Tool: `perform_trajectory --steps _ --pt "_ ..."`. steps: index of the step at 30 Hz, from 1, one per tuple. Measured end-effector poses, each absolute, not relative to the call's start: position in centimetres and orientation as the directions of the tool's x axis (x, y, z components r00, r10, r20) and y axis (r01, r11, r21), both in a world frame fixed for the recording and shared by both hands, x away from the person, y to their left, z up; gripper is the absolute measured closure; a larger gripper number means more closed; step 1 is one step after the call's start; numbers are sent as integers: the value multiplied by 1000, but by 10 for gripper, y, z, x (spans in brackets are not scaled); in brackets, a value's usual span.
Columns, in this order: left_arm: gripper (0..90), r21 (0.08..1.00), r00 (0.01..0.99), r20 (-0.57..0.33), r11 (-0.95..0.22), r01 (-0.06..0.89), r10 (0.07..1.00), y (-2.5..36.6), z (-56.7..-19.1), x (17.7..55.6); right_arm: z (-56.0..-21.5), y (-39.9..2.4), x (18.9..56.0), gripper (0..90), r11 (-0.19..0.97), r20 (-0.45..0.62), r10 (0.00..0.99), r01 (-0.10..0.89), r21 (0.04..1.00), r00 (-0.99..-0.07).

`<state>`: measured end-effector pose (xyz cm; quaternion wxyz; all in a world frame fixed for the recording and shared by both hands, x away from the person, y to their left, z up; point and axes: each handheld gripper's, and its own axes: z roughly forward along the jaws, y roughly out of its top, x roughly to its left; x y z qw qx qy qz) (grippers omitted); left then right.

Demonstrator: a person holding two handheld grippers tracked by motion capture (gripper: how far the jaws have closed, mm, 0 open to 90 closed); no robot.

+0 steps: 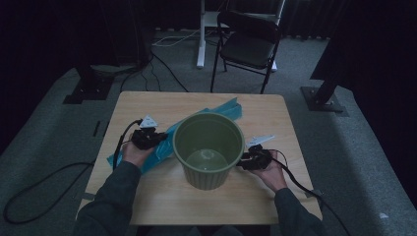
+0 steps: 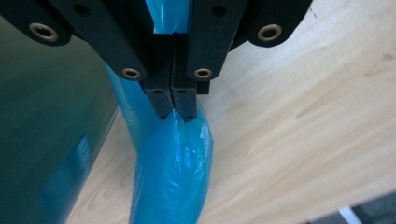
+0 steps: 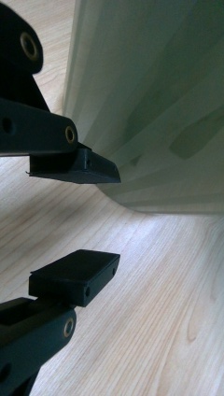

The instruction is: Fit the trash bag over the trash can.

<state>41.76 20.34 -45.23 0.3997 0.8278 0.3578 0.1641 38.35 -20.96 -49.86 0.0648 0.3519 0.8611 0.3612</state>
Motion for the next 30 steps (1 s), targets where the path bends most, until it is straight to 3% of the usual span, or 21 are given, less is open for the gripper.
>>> perform_trajectory --steps 30 --pt "892 851 727 38 -404 336 685 195 -381 407 -502 -203 376 587 504 155 623 544 671 -767"
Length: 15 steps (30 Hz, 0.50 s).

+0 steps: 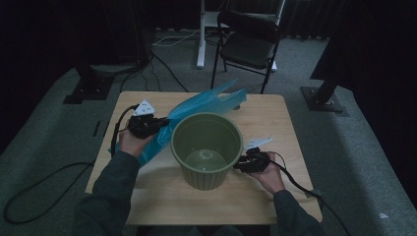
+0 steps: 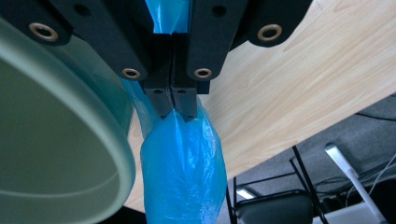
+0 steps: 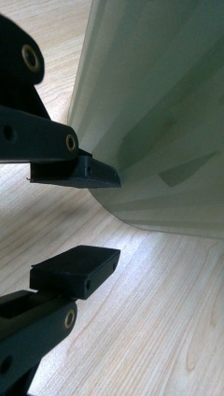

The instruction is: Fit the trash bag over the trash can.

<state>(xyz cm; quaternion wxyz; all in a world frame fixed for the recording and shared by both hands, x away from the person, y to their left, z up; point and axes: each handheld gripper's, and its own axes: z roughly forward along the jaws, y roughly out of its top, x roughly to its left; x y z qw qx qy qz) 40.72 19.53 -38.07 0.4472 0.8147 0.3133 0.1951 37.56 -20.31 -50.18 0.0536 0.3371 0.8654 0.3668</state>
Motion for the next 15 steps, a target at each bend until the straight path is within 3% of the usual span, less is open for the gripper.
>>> perform_trajectory --steps 15 --pt "891 866 748 22 -386 317 664 194 -360 406 -503 -203 374 589 508 157 618 544 667 -770"
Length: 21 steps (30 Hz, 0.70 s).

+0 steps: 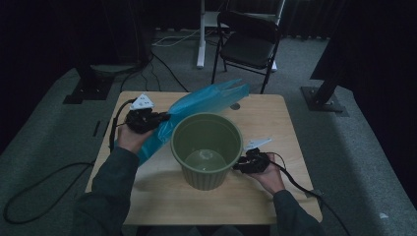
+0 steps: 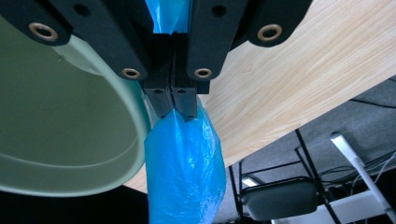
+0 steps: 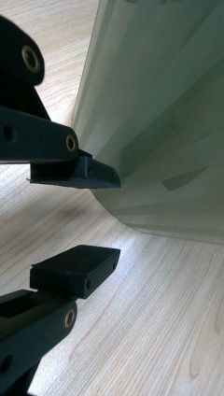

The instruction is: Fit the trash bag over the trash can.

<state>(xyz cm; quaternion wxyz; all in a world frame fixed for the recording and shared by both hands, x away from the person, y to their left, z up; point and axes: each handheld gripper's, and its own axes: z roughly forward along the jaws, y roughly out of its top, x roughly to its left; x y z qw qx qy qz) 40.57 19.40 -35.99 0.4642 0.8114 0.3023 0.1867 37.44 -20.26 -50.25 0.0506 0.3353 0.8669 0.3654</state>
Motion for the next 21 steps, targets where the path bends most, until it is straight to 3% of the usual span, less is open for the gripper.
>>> perform_trajectory --steps 21 --pt "891 896 783 8 -352 270 622 180 -329 400 -504 -199 375 590 526 160 605 542 656 -780"
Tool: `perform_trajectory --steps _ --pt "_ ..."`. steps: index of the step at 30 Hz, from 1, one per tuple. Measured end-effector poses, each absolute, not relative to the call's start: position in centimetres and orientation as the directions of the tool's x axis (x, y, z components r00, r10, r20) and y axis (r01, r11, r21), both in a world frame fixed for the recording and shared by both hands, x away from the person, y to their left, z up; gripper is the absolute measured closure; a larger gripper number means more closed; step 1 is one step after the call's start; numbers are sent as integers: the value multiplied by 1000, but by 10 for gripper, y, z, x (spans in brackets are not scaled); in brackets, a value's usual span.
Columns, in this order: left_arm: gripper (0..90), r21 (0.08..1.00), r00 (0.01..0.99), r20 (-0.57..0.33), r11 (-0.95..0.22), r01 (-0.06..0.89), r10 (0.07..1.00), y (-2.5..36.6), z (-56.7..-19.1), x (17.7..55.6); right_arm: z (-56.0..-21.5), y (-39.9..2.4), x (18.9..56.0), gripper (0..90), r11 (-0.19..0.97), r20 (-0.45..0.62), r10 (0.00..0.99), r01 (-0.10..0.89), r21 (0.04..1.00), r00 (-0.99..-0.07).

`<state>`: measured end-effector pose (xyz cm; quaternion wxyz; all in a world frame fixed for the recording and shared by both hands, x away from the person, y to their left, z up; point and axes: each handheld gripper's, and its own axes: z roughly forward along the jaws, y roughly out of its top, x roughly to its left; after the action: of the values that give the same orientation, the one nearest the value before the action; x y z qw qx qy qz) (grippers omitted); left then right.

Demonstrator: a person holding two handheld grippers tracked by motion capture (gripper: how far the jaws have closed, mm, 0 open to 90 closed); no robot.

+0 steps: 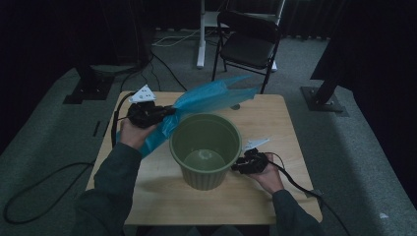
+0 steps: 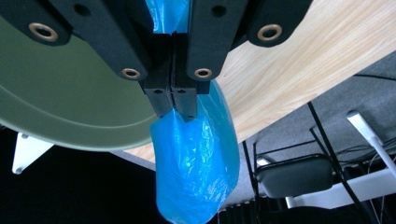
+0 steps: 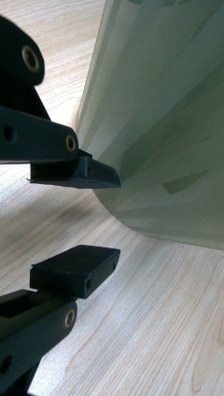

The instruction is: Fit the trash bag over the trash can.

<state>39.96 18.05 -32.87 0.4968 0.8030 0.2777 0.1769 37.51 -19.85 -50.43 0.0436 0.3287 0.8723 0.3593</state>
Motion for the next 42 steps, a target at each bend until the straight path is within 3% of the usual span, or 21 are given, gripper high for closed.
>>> perform_trajectory --steps 42 --pt "890 909 873 15 -370 191 488 90 -311 396 -506 -193 374 589 543 163 585 533 649 -795"
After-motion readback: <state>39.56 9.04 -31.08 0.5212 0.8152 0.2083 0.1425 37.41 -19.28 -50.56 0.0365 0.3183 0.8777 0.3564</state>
